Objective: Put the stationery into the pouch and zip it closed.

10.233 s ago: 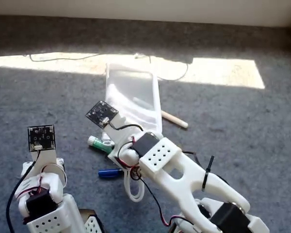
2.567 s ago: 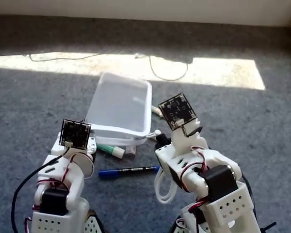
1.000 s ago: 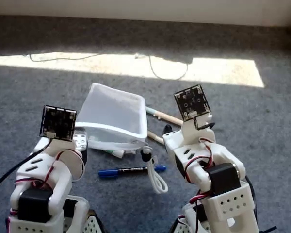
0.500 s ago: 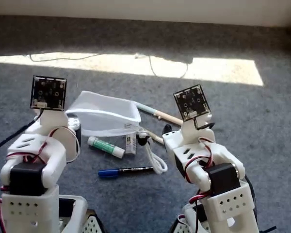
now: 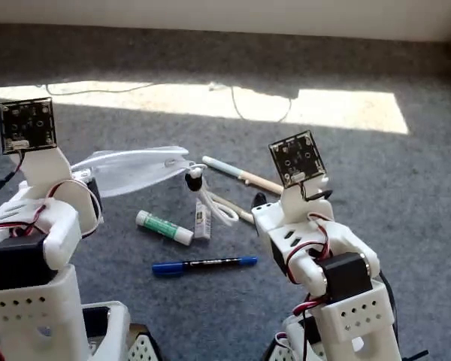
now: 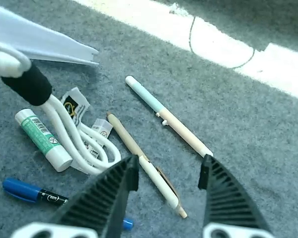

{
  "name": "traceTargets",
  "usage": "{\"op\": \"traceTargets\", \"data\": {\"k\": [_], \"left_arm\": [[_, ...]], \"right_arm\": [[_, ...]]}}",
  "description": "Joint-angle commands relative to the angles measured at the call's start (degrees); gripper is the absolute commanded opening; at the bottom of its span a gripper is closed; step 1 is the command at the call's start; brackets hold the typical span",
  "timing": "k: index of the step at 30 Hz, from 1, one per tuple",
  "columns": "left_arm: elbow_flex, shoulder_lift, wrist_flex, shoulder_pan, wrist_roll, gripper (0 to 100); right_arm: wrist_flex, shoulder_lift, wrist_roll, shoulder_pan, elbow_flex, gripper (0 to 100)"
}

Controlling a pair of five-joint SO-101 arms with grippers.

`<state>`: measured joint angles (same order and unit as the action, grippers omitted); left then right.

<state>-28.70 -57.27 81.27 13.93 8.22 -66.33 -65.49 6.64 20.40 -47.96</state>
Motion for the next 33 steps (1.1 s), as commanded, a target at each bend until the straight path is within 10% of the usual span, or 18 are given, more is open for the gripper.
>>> {"op": "traceTargets", "data": {"k": [1,16,33], "left_arm": [[2.3,0.3,-0.2,1.5,0.8,1],[2.1,0.4,-0.4,10.2,3.7,1],[-1.1,0.0,-2.1,15.8,3.6,1]], "right_arm": [[1.7,-0.6,0.3,-0.6,0.4,19.4],[1.5,25.5,-12.2,0.0,10.1,19.4],[9.8,31.3,-12.7,17.8,12.4,13.1]]}}
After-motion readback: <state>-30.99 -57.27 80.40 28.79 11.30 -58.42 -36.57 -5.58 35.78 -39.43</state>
